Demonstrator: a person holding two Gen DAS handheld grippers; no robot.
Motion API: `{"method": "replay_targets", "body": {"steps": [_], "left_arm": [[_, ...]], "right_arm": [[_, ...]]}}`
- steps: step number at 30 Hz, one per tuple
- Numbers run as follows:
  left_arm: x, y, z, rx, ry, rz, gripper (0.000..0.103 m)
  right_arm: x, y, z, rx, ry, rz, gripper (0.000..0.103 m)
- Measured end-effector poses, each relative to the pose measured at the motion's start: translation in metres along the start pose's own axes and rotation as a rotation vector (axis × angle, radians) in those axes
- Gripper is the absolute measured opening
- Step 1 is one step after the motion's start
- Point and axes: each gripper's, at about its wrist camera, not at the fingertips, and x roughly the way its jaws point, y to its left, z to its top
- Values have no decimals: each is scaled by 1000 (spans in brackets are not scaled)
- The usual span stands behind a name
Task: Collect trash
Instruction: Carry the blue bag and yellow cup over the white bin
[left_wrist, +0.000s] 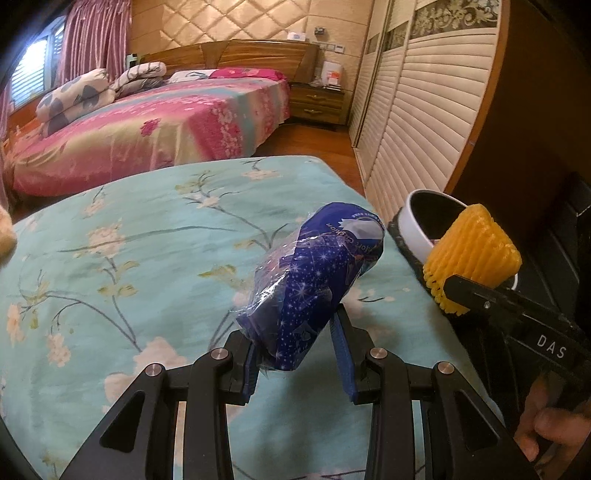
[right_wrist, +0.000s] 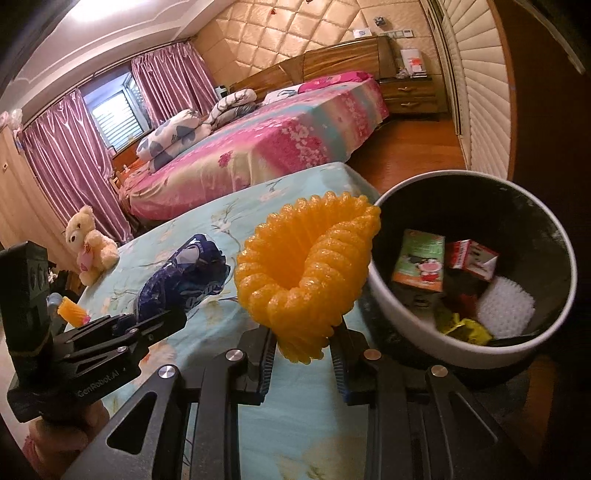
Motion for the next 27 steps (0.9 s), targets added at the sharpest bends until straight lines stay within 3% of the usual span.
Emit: {"method": "replay_targets", "body": {"steps": [27], "left_arm": [[20,-78,20,126,5,-75,34]], "right_arm": [[-36,-82,3,122,-45,-90,27]]}}
